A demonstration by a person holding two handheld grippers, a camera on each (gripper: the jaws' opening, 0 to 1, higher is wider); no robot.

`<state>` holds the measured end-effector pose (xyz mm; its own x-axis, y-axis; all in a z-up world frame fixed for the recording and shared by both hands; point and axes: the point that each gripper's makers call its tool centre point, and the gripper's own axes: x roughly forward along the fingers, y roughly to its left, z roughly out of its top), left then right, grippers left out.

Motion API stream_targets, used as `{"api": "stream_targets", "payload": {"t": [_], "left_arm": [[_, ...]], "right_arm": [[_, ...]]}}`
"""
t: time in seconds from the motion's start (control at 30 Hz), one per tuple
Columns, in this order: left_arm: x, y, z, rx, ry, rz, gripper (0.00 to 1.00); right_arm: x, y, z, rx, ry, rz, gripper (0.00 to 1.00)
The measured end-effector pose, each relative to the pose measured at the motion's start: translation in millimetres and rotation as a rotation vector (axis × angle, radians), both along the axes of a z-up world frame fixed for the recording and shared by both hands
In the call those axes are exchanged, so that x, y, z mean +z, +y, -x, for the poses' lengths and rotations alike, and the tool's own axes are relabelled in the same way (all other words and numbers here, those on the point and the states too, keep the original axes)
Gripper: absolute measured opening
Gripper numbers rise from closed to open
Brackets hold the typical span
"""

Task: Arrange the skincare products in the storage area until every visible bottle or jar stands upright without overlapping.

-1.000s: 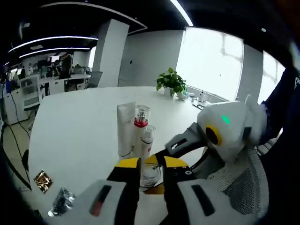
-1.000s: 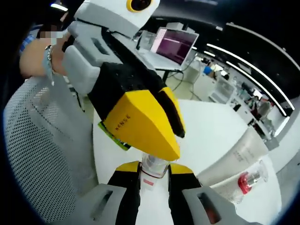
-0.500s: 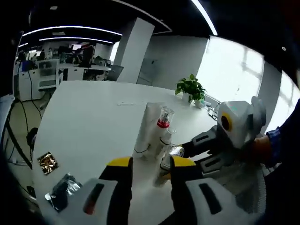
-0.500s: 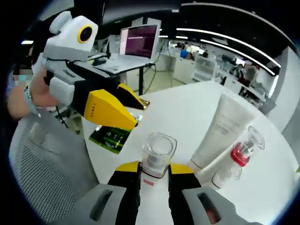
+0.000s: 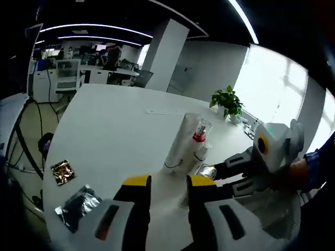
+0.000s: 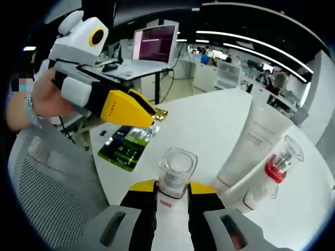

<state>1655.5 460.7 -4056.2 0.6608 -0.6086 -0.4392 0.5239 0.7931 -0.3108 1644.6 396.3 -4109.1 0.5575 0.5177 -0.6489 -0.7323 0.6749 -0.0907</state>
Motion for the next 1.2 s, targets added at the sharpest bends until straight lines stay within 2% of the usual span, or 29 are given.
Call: {"api": "stream_targets", "payload": {"t": [0.17, 0.37, 0.47, 0.57, 0.87, 1.07, 1.2], "left_arm": [[-7.4, -10, 6.5, -0.056, 0.034, 0.007, 0.27], [-7.6, -27, 17.0, -0.144, 0.053, 0.054, 0.27], [-13.5, -26, 18.3, -0.151, 0.051, 0.001, 0.25], [-14.9, -24, 18.9, -0.154, 0.046, -0.014, 0.23], [-13.9, -23, 17.2, -0.145, 0.043, -0.005, 0.26], [-6.6, -38, 24.9, -0.206, 0.034, 0.048, 0.35], [-7.8, -37, 24.2, -0.202, 0.039, 0.043, 0.30]], "right_arm": [[1.9, 0, 0, -0.008, -0.010, -0.005, 0.17], [0.6, 12, 8, 0.034, -0.001, -0.019, 0.17], [-1.3, 12, 9, 0.046, -0.016, 0.003, 0.17], [-0.9, 14, 10, 0.051, -0.006, -0.014, 0.17], [-0.5, 15, 9, 0.047, -0.002, -0.020, 0.17], [-0.9, 15, 9, 0.054, -0.007, -0.014, 0.17], [-0.9, 19, 12, 0.078, -0.013, -0.011, 0.17]]}}
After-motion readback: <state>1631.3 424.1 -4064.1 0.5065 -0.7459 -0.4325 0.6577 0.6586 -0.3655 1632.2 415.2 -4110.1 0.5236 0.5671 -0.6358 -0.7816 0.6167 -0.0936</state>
